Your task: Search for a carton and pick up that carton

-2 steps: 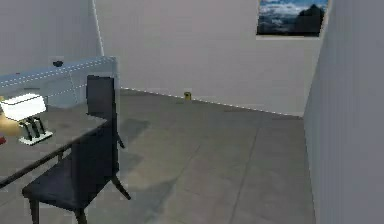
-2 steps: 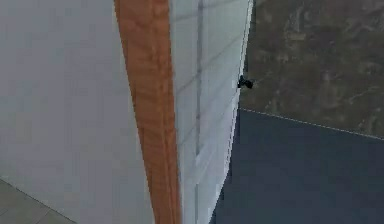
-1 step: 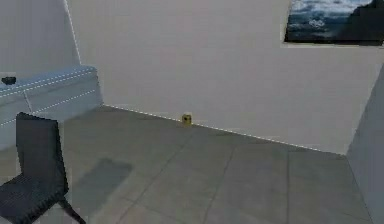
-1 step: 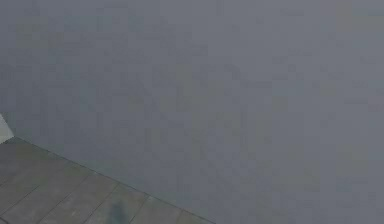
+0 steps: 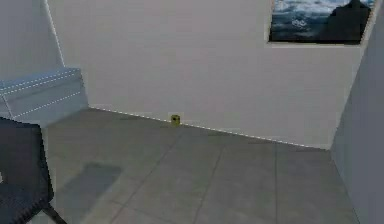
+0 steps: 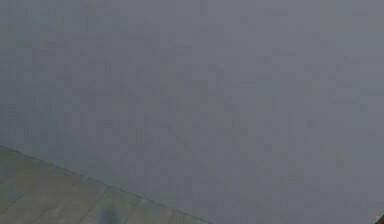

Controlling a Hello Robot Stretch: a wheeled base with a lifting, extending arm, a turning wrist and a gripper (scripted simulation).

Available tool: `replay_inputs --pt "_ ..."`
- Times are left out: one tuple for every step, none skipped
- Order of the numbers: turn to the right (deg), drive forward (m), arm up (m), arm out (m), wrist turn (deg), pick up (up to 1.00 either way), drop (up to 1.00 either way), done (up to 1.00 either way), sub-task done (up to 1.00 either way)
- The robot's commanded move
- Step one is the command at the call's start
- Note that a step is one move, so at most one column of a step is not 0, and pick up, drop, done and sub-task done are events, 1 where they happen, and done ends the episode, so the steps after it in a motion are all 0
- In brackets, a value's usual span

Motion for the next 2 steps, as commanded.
replay_inputs --pt "0.0 1.0 0.0 0.0 0.0 0.0 0.0 0.0 0.0" --pt "0.0 0.9 0.0 0.0 0.0 0.0 0.0 0.0 0.0"
